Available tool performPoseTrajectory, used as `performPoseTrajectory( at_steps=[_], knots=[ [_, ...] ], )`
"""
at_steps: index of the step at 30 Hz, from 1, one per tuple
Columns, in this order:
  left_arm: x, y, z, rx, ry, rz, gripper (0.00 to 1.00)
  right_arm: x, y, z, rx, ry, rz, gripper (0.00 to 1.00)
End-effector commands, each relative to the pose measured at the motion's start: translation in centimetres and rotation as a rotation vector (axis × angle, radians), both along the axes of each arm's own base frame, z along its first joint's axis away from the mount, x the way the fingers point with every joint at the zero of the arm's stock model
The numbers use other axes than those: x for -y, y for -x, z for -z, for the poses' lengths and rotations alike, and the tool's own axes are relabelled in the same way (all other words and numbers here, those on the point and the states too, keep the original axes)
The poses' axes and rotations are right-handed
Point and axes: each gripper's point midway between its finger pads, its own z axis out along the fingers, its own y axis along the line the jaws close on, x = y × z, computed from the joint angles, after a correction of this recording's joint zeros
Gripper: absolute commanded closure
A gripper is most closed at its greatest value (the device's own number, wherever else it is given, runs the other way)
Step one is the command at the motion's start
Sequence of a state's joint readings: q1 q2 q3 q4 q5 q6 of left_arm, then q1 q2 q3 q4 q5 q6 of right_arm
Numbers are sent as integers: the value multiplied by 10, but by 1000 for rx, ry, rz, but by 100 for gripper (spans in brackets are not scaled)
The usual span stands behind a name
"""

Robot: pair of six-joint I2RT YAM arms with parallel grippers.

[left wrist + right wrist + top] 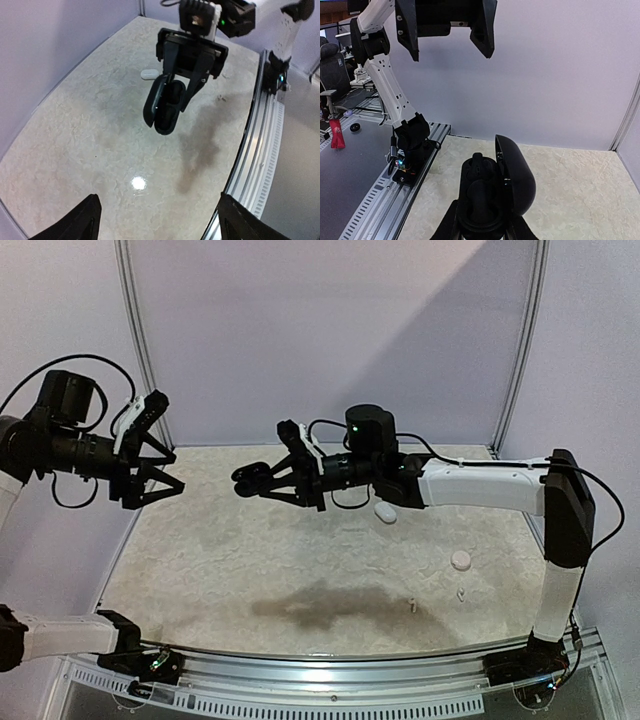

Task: Insert the wireless bluetooth earbuds into the charging case
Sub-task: Close the charging case with the earbuds inside.

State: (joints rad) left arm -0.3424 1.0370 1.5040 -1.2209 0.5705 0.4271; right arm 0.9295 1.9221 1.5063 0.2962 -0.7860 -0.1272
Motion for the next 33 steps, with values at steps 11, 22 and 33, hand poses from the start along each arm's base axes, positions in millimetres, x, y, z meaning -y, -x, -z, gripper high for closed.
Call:
performPoseTrajectory(
  at_steps=[11,22,33],
  knots=[
    [13,-73,29,-267,311,-200,62,-9,33,-23,64,-33,-70,100],
    [45,-55,46,-260,209,-89,67,-18,35,-26,61,-54,-79,100],
    [63,-34,46,-216,152,39,67,-24,29,-20,44,-37,-54,100]
  ],
)
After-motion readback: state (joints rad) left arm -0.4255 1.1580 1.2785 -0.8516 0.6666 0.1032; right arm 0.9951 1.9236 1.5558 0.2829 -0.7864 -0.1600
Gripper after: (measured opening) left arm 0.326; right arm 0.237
